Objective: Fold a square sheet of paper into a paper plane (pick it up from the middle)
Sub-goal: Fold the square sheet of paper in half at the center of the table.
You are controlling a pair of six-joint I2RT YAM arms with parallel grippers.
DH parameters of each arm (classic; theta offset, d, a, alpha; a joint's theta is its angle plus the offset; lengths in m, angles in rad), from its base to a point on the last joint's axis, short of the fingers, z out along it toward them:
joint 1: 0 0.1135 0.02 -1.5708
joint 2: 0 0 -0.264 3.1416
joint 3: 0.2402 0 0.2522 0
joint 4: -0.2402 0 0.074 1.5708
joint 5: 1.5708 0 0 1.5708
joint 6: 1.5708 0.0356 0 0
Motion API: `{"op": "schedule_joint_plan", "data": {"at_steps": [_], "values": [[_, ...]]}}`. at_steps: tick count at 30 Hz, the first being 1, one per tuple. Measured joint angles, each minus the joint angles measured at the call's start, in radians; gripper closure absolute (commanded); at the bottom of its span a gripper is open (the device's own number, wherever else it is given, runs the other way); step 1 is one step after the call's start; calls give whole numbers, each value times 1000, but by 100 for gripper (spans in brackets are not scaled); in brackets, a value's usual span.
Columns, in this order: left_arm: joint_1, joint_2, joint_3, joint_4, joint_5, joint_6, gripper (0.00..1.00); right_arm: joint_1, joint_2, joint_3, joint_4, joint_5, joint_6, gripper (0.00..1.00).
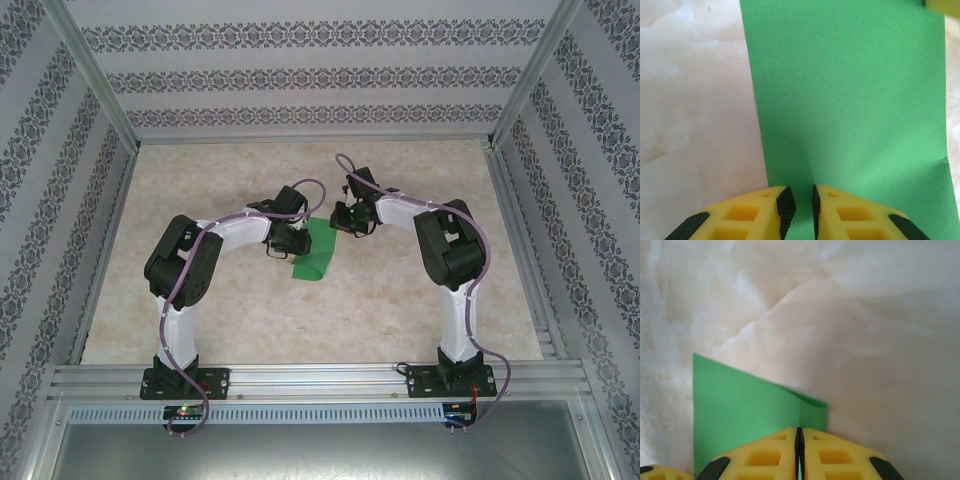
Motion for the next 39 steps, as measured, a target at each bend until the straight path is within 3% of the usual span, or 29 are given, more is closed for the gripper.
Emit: {"op": "schedule_joint_plan", "data": {"at_steps": [8, 16, 22, 39], "values": [[0, 2, 2, 0, 0, 3, 73, -43, -34, -46, 35, 14, 0, 88], [0, 10, 11, -11, 0, 3, 74, 4, -137, -159, 118, -39, 58, 88], [0, 15, 17, -19, 0, 6, 73, 50, -87, -125, 139, -71, 68, 88], [0, 23, 31, -23, -11, 7, 73, 4, 45, 22, 90, -79, 29, 89]]}}
